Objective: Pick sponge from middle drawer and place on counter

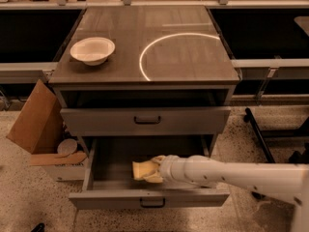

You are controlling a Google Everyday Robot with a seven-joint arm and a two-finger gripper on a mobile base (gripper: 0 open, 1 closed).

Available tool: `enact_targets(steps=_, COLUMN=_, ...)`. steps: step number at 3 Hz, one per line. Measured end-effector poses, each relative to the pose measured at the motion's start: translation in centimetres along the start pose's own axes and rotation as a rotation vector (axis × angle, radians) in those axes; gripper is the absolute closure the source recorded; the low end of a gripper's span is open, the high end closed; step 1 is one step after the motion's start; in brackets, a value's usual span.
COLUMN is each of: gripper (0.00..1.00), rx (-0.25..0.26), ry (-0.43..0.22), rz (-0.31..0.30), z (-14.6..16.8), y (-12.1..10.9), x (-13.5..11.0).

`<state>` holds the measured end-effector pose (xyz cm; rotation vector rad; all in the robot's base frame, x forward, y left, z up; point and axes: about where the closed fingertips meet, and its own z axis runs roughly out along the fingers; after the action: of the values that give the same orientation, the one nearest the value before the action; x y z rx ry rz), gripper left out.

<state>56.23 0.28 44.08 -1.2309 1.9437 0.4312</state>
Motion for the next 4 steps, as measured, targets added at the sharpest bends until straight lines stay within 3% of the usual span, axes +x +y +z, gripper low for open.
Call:
enact_targets(steps=1, gripper=1.00, rx=0.021, ry=-0.076, rz=-0.032, z=-5.0, y=1.0, x=-2.0)
enact_targets(steps=2, gripper=1.00, rx=0.063, ry=-0.132, rz=-0.011, z=-11.3, y=0.2, x=-1.6)
enact_targets(steps=3, gripper=1.00, rx=0.080, ry=-0.125, rz=0.004, z=-11.8, y=-0.2, x=-0.8)
enact_targets(steps=4, gripper=1.00, rx=0.111, ry=-0.150, rz=-0.086, z=-14.4, y=-1.4, x=-4.3)
